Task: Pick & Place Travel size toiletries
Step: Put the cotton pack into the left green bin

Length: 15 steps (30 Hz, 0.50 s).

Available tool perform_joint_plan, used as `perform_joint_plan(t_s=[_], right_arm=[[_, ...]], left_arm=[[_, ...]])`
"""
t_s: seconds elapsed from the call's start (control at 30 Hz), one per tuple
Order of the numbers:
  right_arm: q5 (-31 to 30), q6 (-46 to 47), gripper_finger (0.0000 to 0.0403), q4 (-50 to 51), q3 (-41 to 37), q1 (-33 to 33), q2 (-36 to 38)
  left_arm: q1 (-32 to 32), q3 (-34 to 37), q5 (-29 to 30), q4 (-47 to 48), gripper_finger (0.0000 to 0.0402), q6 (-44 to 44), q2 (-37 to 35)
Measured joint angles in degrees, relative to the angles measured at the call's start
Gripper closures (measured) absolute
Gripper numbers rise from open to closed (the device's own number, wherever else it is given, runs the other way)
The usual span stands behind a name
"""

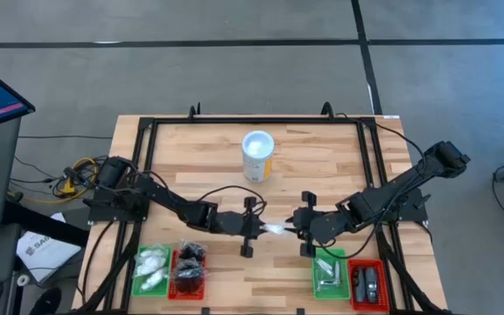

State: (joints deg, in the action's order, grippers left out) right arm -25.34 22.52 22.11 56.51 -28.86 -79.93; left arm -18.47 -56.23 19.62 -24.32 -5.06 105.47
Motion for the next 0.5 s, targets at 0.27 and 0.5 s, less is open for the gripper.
perform_joint_plan(t_s=[0.27,0.5], right_arm=[[0.00,0.00,0.0235,1.22,0.00,-0.10,0.05],[0.00,0.98,0.0204,1.59,0.00,-0.37,0.05]], left_arm=[[-3.08,0.07,2.90,8.51,0.0396,5.34,-4.00],[-5.72,0.04,3.39,21.98,0.0395,19.17,-13.09]])
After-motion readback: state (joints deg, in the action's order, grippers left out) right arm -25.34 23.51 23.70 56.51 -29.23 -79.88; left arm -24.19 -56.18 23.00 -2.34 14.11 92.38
